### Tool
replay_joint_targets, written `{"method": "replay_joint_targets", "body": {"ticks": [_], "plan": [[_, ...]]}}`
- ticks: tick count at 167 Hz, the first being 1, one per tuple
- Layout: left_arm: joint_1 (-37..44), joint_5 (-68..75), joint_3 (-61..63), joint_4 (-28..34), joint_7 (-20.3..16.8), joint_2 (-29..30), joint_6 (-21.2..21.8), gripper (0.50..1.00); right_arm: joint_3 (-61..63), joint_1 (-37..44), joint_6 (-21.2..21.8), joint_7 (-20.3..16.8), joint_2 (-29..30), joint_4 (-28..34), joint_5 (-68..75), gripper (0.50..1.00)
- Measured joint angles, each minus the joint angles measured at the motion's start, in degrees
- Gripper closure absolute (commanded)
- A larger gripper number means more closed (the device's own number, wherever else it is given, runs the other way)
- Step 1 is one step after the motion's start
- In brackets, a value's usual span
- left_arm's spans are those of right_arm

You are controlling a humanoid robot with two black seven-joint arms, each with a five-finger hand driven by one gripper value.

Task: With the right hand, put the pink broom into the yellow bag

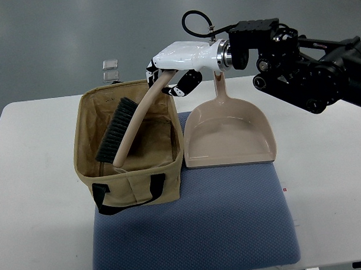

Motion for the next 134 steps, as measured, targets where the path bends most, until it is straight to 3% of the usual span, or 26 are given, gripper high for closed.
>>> {"method": "replay_joint_targets", "body": {"ticks": [6, 36, 86, 134], "plan": [[0.01, 0.0, 0.0, 0.0, 0.0, 0.0, 0.0, 0.5, -0.1, -0.13, -0.27, 0.0, 0.07, 0.0, 0.0, 0.736], [0.01, 0.0, 0.0, 0.0, 0.0, 0.0, 0.0, 0.5, 0.22, -0.39, -1.08, -0.01, -0.19, 0.0, 0.29, 0.656], [0.02, 0.0, 0.0, 0.0, 0.0, 0.0, 0.0, 0.5, 1.72, -0.41, -1.73, 0.05, -1.08, 0.09, 1.56, 0.64], [0.0, -0.01, 0.0, 0.0, 0.0, 0.0, 0.0, 0.5, 16.85, -7.05, -1.56, 0.26, -5.98, -0.16, 13.1, 0.634]]}}
